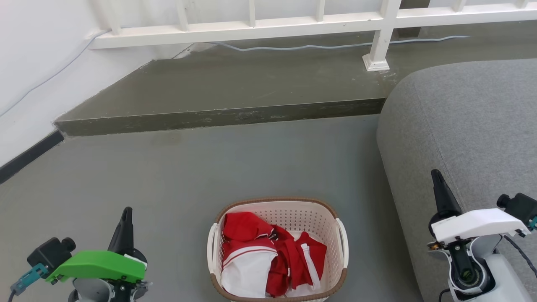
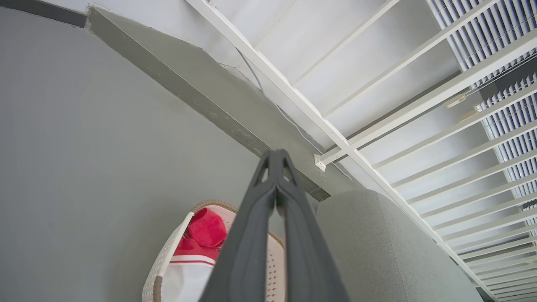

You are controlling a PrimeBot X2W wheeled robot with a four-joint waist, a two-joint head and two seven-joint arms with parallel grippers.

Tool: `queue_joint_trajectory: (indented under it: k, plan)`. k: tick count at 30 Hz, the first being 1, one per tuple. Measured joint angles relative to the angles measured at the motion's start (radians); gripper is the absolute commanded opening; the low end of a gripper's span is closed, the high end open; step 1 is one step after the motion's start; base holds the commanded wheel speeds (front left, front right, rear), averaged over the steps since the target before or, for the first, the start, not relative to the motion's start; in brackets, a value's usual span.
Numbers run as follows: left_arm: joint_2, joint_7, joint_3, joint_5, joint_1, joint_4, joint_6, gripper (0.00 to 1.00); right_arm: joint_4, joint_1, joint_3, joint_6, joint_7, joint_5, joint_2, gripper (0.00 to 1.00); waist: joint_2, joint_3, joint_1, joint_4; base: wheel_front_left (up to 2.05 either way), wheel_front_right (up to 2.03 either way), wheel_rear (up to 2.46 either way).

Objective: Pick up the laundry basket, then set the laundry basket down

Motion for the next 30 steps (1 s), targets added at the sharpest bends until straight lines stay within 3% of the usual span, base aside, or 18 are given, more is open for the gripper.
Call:
queue_joint_trajectory:
  k: [30]
  plan:
    - [-0.008,0.097,0.077,-0.322,-0.002,0.010,-0.018,0.00,0.011,-0.002,-0.104,0.030,0.101,0.357,0.021,0.00,0.0000,-0.006,0.0000,0.002,0.00,0.00,0.00]
